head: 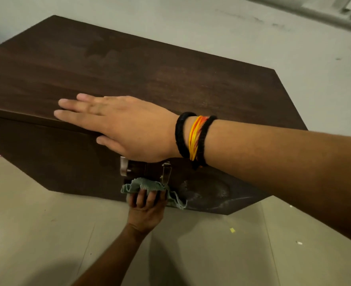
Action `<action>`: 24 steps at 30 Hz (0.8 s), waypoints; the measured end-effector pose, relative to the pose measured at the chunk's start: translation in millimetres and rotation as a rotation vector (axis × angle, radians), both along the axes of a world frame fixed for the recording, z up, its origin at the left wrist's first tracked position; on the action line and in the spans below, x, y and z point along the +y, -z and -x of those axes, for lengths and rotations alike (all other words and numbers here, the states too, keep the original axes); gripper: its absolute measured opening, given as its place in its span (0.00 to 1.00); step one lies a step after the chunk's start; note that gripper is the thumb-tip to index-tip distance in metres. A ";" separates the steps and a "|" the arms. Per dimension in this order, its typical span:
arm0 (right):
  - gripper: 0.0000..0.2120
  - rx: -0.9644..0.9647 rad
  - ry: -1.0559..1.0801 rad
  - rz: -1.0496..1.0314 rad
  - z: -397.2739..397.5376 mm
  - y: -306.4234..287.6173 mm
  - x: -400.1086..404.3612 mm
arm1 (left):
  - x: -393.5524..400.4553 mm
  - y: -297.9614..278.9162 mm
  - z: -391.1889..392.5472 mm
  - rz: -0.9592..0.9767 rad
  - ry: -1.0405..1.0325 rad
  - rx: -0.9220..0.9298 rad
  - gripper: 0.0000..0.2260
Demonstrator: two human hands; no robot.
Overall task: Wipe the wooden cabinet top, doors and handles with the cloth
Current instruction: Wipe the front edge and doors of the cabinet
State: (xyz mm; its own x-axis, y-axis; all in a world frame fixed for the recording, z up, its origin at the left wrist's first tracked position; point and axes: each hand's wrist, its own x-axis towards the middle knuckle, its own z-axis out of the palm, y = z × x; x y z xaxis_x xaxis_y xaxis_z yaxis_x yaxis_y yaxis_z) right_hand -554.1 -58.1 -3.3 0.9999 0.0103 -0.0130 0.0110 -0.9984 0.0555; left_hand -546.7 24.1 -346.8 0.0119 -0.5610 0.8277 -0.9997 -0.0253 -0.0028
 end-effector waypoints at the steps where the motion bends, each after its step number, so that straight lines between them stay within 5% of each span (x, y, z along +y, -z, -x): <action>1: 0.30 -0.001 -0.001 0.013 4.3 0.4 -0.3 | -1.3 -3.7 -1.6 0.012 0.039 -0.019 0.25; 12: 0.29 -0.012 0.106 0.004 104.7 1.6 -15.0 | -21.1 -35.9 21.2 0.099 0.204 -0.227 0.21; 16: 0.28 -0.014 0.149 0.020 142.8 1.7 -22.6 | -28.2 -47.5 40.4 0.166 0.151 -0.188 0.31; 24: 0.30 0.008 0.234 0.043 192.2 0.9 -22.0 | -49.4 -96.7 87.1 0.254 0.065 -0.068 0.34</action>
State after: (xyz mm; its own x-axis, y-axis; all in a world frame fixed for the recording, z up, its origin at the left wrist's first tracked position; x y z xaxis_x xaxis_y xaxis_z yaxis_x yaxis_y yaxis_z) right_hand -746.3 -80.2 -4.2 0.9748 -0.2224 -0.0166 -0.2198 -0.9705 0.0988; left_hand -633.8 -25.3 -250.2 -0.0774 -0.3333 0.9396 -0.9970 0.0301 -0.0715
